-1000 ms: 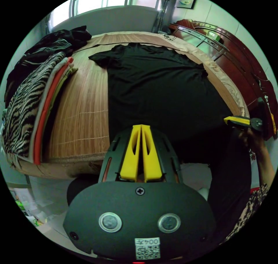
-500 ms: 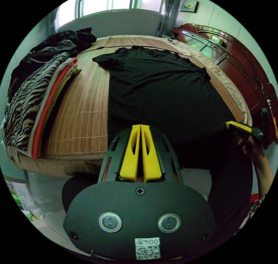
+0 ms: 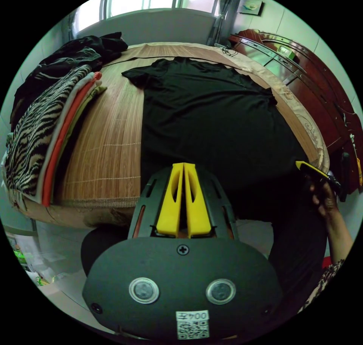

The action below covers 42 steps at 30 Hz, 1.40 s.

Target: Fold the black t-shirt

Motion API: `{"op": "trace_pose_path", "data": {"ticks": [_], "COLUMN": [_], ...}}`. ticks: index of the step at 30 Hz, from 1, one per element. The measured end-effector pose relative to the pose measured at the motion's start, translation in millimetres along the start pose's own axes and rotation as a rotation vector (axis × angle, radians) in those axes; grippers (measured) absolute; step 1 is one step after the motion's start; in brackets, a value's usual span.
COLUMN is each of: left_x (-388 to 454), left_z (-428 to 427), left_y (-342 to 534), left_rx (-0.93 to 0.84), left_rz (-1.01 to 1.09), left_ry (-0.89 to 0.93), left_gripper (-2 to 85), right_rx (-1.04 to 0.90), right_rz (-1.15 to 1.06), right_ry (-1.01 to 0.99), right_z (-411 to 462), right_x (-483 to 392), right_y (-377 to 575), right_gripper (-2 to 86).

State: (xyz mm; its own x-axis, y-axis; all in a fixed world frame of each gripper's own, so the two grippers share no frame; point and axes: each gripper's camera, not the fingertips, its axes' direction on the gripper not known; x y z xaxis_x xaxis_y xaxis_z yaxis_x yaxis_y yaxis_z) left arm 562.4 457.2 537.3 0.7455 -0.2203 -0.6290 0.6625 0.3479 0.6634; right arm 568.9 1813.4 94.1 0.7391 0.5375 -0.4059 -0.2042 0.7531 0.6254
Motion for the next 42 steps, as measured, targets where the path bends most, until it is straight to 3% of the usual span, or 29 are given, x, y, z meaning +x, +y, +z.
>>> {"op": "trace_pose_path", "data": {"ticks": [7,13,17,21,28,33,35,38,42], "left_x": [-15,-42,-82,-124,-167,-164,-160,-157,-166], "left_z": [-11,-25,-70,-100,-109,-101,-99,-95,-97], "left_y": [2,4,19,47,85,75,71,69,73], "left_rx": [-0.003,-0.020,0.094,0.059,0.071,-0.012,-0.040,-0.073,-0.060], "left_rz": [-0.008,-0.066,-0.133,-0.160,-0.302,-0.237,-0.194,-0.146,-0.166], "left_ry": [0.010,0.084,0.185,0.157,0.262,0.235,0.225,0.236,0.247], "left_gripper": [0.3,0.5,0.6,0.5,0.9,0.4,0.3,0.3,0.2], "right_rx": [0.027,0.160,0.172,0.216,0.219,0.092,0.016,-0.103,-0.132], "right_rz": [0.030,0.022,0.116,0.196,0.455,0.367,0.271,0.227,0.229], "right_ry": [-0.017,-0.014,-0.174,-0.273,-0.545,-0.455,-0.320,-0.146,-0.098], "right_z": [-14,-37,-61,-87,-85,-71,-59,-36,-24], "right_x": [25,41,79,116,187,168,143,122,116], "right_y": [31,60,80,105,156,142,130,119,116], "right_gripper": [-0.6,2.7,6.6,9.9,17.2,6.6,1.1,-0.2,-0.4]}}
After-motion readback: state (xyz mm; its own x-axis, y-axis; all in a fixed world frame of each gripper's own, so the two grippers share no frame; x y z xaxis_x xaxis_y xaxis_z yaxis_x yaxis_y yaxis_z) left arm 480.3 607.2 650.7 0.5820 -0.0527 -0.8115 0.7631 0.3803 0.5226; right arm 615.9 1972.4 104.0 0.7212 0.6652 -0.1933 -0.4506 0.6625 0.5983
